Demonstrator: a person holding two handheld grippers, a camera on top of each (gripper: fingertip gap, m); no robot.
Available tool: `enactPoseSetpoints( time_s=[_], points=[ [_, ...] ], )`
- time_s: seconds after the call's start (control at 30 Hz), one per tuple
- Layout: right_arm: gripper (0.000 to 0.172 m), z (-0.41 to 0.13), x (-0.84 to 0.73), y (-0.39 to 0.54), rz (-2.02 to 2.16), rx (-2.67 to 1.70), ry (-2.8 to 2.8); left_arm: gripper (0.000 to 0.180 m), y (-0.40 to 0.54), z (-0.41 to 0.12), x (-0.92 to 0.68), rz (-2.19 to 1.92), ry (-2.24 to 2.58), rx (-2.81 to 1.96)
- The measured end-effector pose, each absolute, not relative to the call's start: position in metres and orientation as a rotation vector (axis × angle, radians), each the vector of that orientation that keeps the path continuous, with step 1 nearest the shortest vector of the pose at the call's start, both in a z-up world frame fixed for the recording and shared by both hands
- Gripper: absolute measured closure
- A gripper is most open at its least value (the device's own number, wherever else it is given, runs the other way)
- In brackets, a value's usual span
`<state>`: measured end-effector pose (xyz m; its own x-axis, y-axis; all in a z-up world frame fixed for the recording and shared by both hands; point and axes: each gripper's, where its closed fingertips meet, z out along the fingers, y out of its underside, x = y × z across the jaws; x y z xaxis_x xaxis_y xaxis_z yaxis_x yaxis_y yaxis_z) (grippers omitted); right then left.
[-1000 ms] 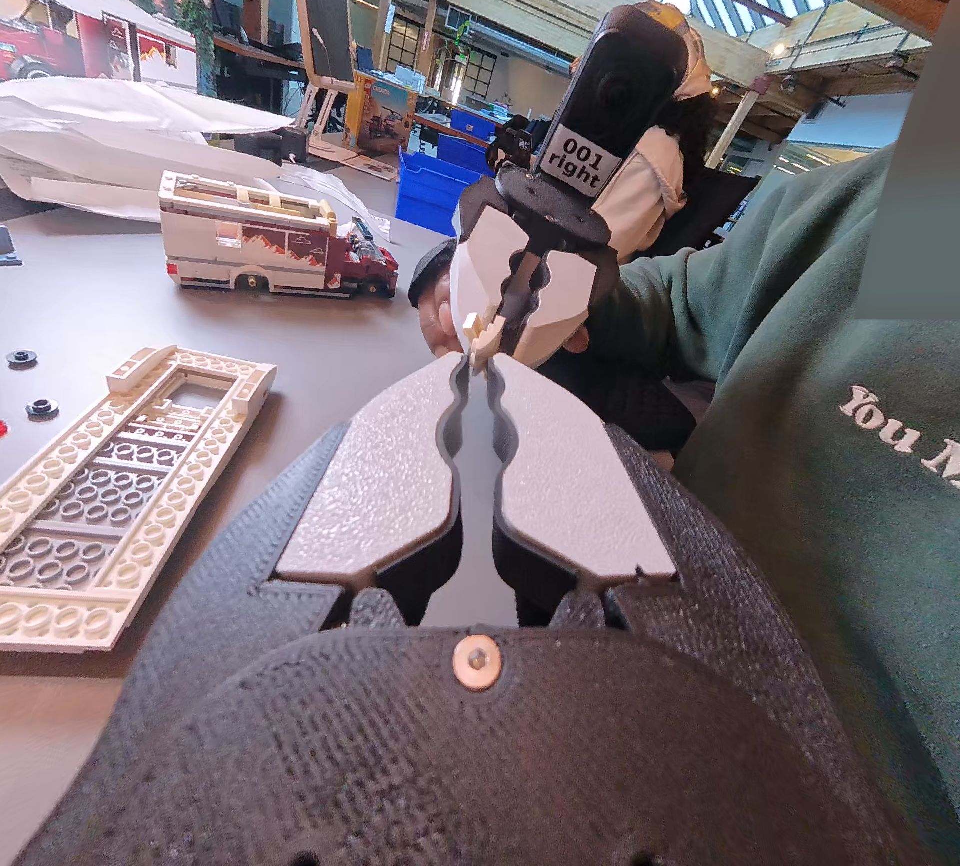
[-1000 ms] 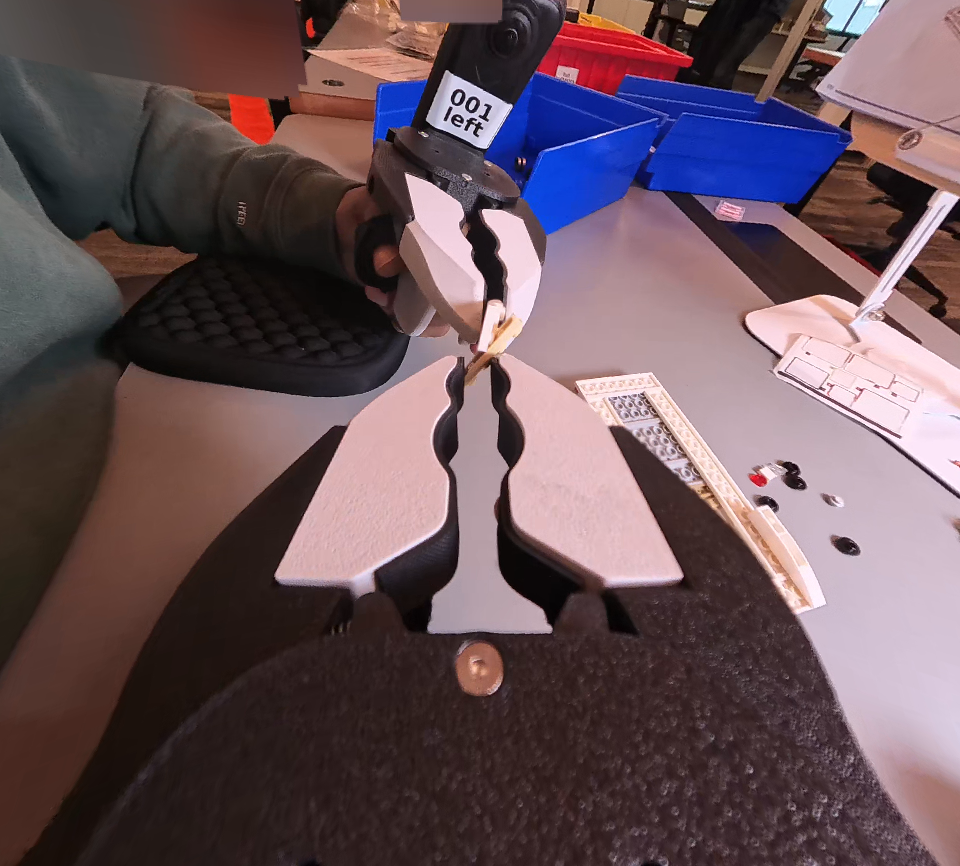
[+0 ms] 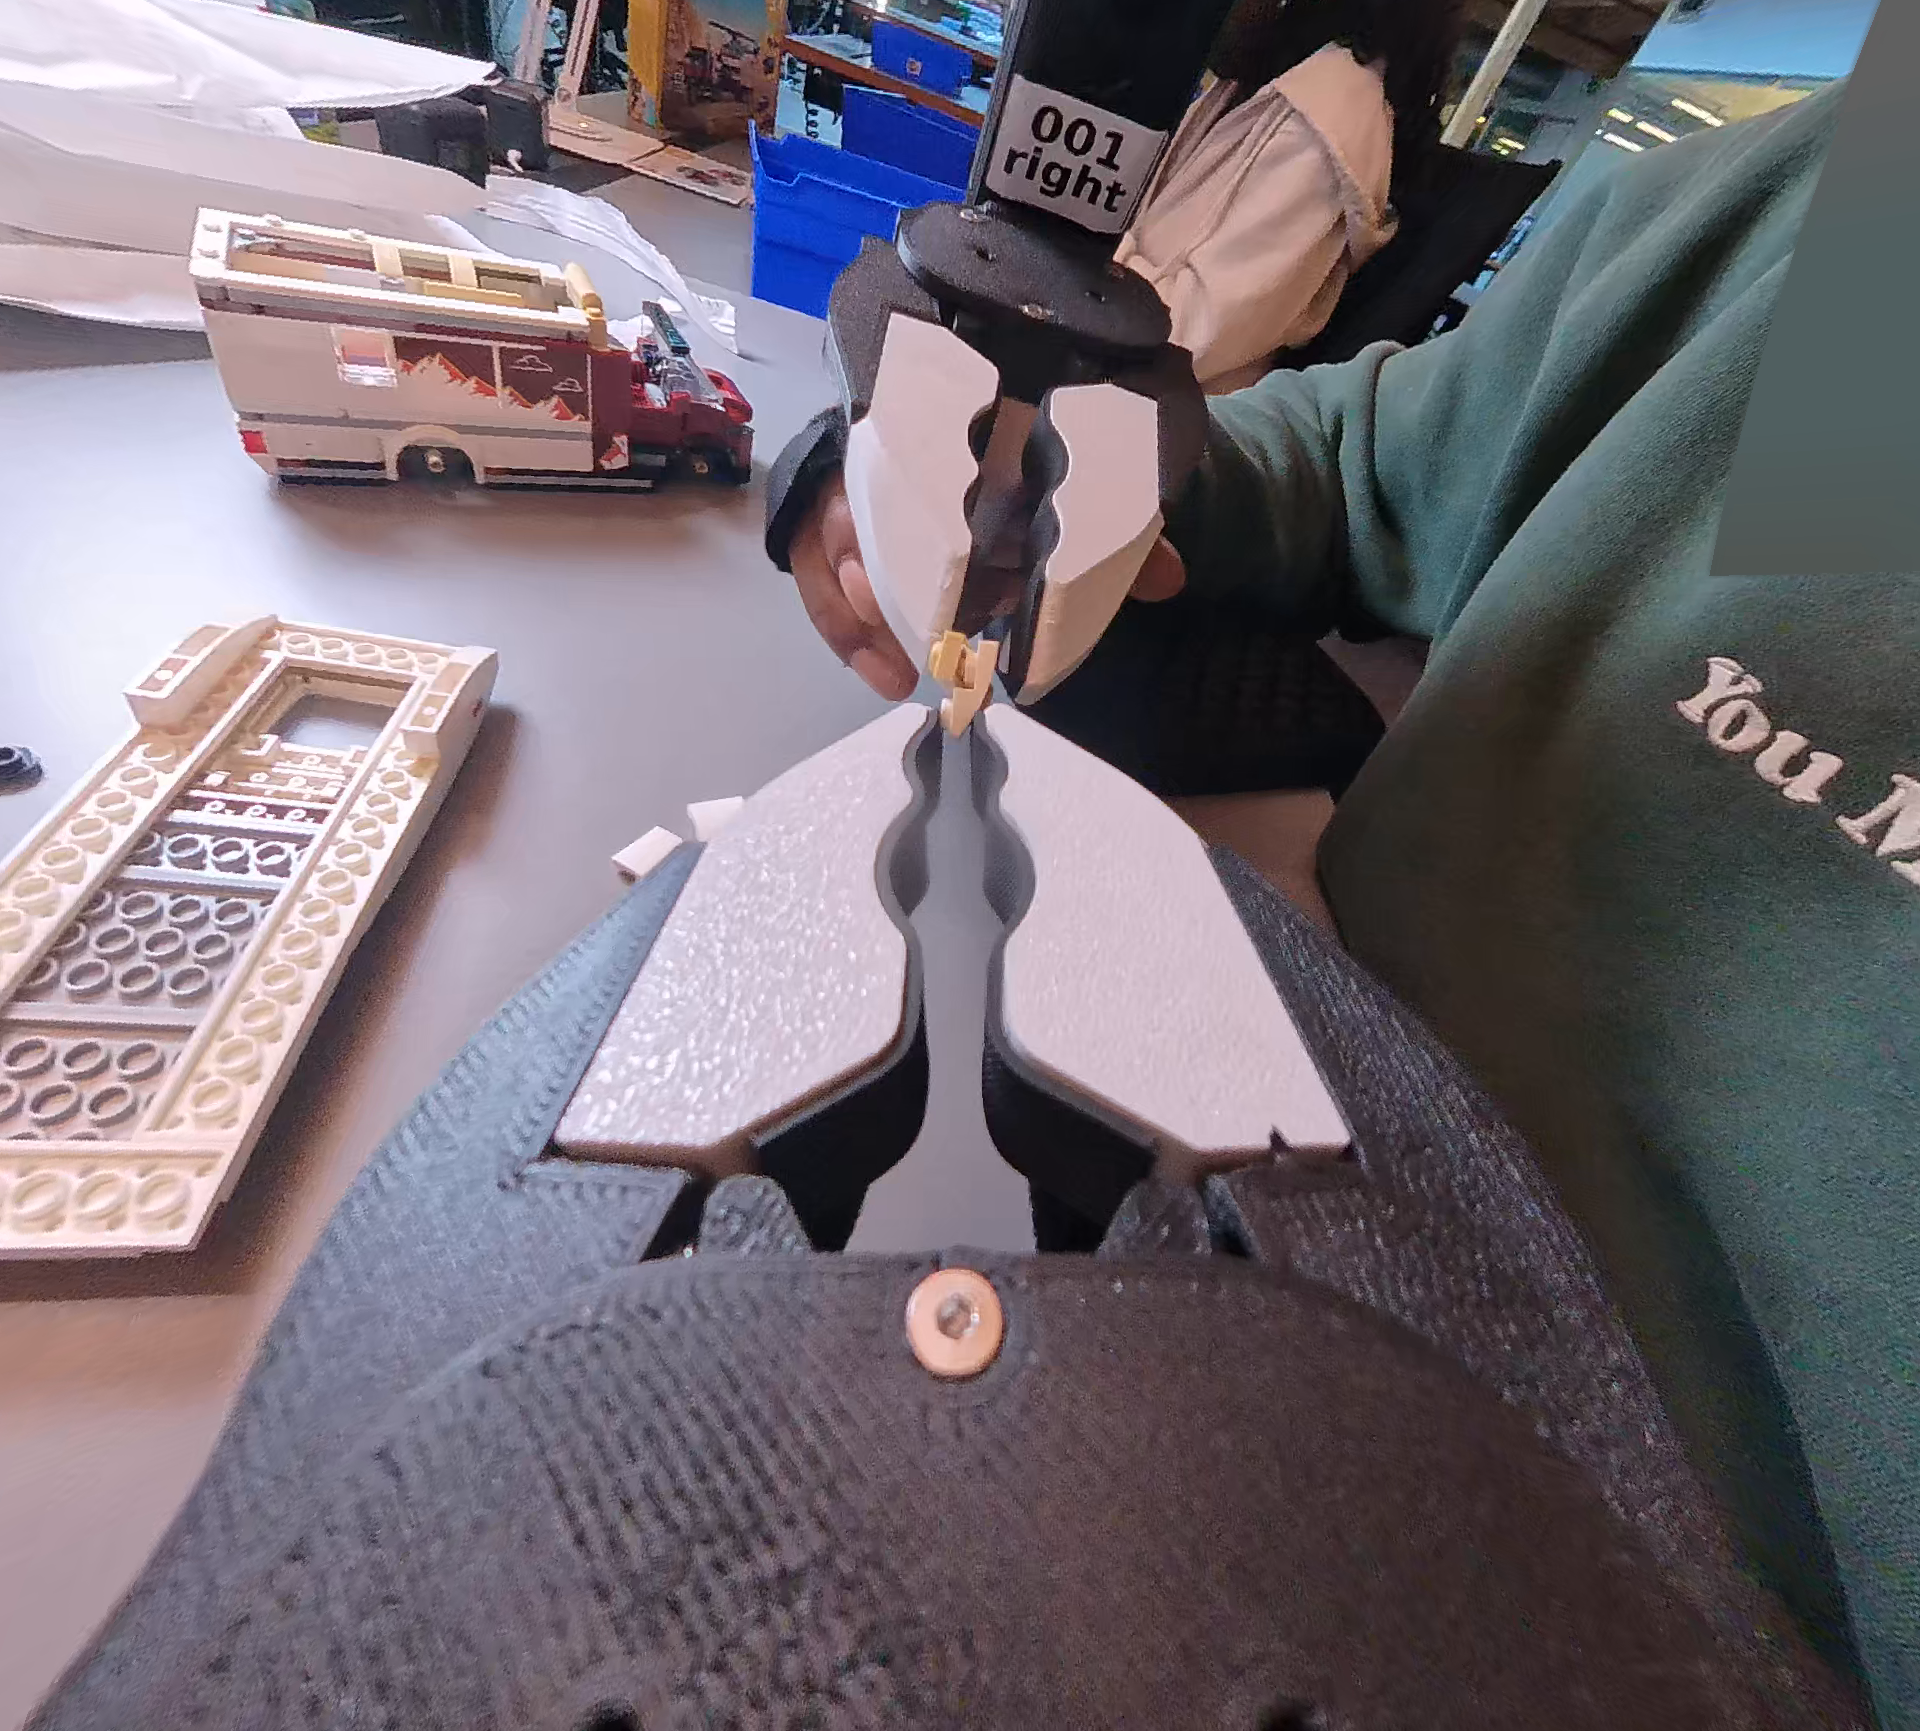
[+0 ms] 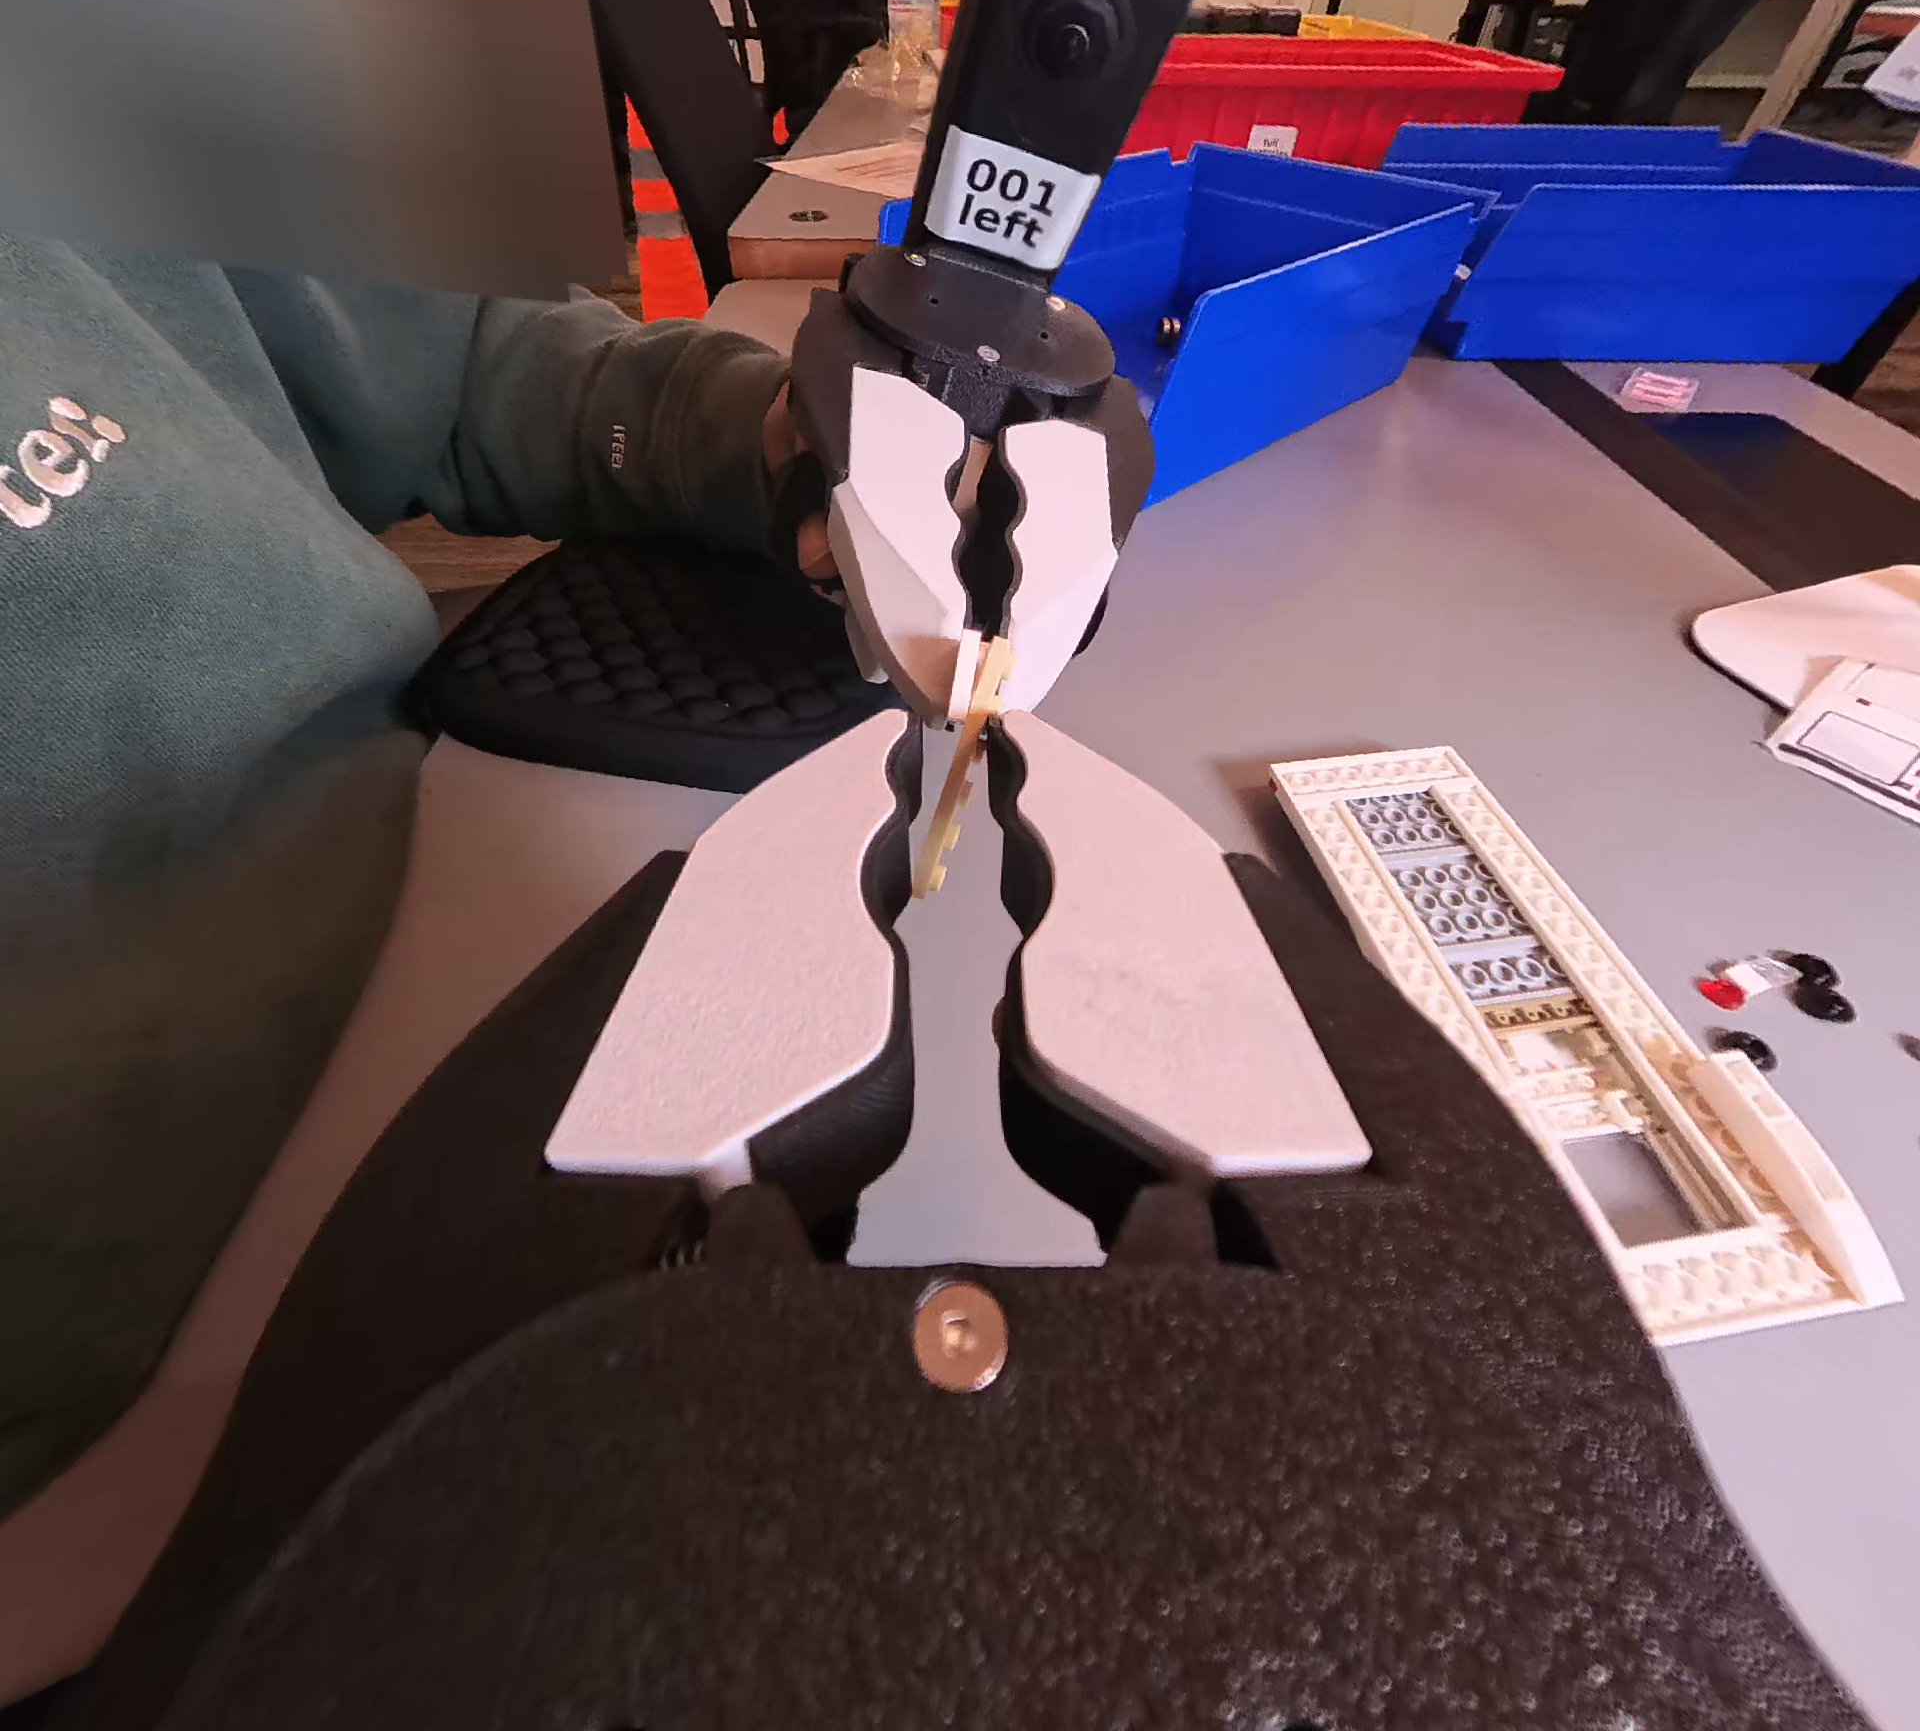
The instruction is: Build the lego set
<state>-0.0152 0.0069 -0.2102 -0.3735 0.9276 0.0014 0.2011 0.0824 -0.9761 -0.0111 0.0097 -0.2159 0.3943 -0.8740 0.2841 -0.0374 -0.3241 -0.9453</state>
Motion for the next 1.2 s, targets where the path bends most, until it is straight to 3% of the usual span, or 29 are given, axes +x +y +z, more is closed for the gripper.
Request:
enactPoseSetpoints(
  time_s=[0.47, 0.6, 1.2],
  points=[
    [0.166, -0.217, -0.018, 0.012, 1.176, -1.109, -1.703, 0.175, 0.014, -0.22, -0.013, -0.912, 0.857, -1.7],
    [0.167, -0.221, -0.018, 0.01, 1.147, -1.103, -1.731, 0.162, 0.017, -0.221, -0.013, -0.86, 0.861, -1.692],
    [0.164, -0.223, -0.014, 0.002, 1.098, -1.007, -1.791, 0.171, 0.006, -0.222, -0.007, -0.603, 1.073, -1.557]
  ],
)
